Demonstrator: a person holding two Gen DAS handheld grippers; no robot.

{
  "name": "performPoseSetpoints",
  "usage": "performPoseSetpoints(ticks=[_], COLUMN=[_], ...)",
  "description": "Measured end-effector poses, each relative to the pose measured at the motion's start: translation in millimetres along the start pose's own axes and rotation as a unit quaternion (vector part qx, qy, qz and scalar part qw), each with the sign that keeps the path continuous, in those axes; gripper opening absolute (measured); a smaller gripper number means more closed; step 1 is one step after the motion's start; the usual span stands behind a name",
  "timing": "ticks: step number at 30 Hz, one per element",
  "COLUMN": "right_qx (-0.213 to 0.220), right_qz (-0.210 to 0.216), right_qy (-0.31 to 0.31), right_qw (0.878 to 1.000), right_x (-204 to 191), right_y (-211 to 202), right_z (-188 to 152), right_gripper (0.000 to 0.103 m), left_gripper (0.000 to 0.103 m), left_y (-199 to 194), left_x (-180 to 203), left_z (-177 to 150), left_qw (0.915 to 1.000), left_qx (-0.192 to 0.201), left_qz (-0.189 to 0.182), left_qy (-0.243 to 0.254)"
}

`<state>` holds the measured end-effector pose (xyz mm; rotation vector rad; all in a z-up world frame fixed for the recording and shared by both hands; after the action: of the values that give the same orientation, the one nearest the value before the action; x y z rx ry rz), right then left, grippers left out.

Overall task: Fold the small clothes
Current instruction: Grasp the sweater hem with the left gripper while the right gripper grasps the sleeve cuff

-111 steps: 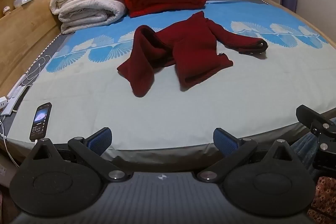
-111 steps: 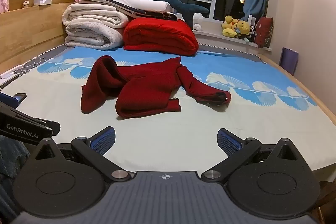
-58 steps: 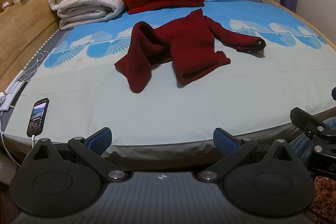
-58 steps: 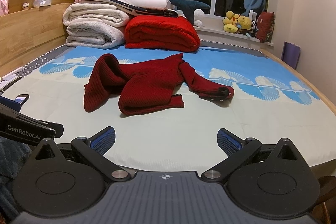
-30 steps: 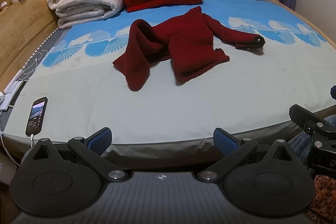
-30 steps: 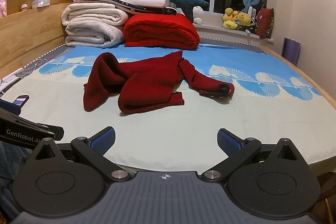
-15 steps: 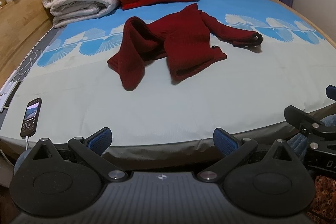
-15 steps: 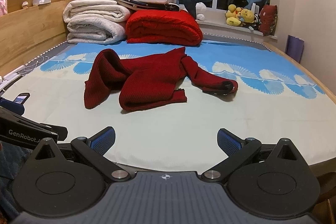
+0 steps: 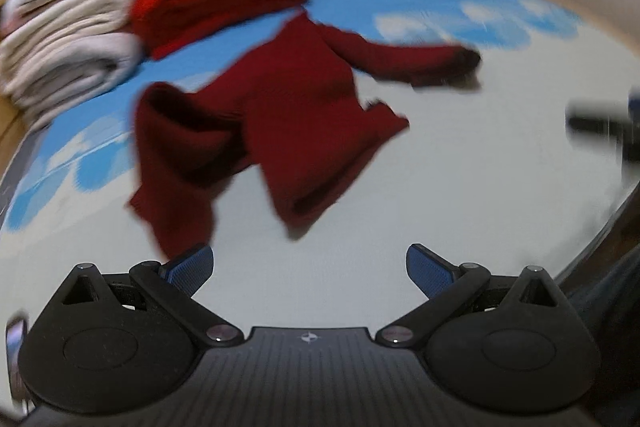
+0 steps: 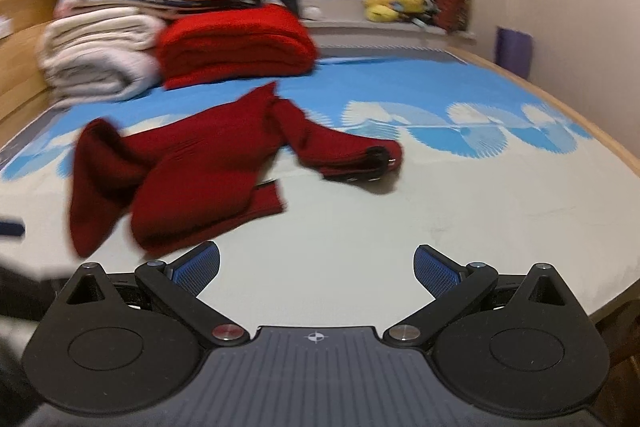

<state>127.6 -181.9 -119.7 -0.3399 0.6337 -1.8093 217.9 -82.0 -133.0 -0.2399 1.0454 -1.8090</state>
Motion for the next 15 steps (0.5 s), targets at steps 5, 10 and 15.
performPoseSetpoints(ticks=[5,10,15], right_qx=[0.006,-0.045,-0.052], right_qz=[-0.066,-0.09,-0.055], right_qy=[0.051,0.075,0.082], right_qw=[0.996,0.992,0.994], right_x=[33,58,50], right_y=[74,121,131], right_z=[32,12,16], right_gripper=[0.102,0.101,0.101], left_gripper=[0.097,0.036,0.023], left_y=[108,182,136], left_x=[18,5,-91], left_z=[28,56,144], left_qw=[0.9929,0.9881,0.9993], left_qx=[-0.056,-0.109,-0.034], left_qz=[0.017,0.035,0.013], left_qy=[0.104,0.102,-0.006])
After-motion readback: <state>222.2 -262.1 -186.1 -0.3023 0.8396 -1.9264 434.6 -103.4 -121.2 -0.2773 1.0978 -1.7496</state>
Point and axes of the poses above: each gripper's, at about its wrist camera, not at the fingertips, and y roughly the way its jaws point, x to its right, z to its top, the point moved 8 cm from there along y, roughly the way its jaws point, and after that the axes turned 4 degrees about y, right-handed, at the moved point
